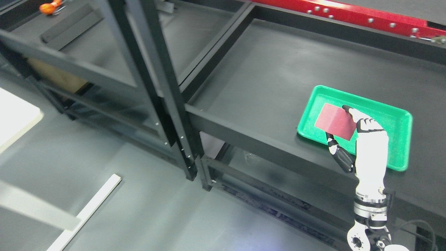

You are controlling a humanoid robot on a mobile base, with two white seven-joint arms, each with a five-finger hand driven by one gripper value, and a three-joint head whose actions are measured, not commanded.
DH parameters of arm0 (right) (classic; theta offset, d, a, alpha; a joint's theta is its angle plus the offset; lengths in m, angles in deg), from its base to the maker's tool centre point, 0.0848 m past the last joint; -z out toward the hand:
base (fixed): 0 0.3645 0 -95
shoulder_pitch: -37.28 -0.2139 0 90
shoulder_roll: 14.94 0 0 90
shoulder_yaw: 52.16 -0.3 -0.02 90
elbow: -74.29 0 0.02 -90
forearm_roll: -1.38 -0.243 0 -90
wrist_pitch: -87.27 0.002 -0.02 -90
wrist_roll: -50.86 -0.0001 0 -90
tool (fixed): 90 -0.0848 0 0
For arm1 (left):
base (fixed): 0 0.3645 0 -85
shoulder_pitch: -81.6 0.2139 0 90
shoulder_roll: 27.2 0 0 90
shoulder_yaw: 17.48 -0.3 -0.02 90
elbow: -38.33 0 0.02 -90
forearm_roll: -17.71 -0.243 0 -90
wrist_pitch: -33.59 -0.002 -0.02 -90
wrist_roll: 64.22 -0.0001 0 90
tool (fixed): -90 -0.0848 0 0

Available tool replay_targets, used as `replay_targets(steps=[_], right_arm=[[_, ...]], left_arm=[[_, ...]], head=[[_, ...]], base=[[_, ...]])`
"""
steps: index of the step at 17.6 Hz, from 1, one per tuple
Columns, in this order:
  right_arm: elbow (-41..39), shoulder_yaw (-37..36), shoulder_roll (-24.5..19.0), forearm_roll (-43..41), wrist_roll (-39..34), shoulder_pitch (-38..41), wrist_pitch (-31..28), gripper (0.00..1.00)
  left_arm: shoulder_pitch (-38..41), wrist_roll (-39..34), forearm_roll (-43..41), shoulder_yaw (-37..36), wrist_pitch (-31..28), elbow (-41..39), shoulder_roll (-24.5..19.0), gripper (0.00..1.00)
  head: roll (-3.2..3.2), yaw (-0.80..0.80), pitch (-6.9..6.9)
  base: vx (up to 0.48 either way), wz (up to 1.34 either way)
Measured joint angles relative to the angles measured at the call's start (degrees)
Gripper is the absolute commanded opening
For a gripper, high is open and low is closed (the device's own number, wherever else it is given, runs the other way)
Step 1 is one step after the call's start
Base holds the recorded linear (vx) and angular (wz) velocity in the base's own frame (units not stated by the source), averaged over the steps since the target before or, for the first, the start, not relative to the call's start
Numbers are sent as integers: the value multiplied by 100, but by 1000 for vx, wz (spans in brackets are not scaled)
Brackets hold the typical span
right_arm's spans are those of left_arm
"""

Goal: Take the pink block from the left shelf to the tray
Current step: 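Carry the pink block in the right hand toward the blue tray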

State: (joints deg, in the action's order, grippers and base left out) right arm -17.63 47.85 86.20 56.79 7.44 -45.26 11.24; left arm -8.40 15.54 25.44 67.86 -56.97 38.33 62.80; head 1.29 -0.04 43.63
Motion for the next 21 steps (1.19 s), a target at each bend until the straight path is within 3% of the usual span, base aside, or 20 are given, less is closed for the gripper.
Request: replay_targets(steps=[21], right_arm=[[-57, -16, -27, 5, -38, 35, 1, 5]], left_arm=[[0, 0, 0, 0, 0, 0, 0, 100]], head=[[0, 0, 2]], base=[[-155, 628]])
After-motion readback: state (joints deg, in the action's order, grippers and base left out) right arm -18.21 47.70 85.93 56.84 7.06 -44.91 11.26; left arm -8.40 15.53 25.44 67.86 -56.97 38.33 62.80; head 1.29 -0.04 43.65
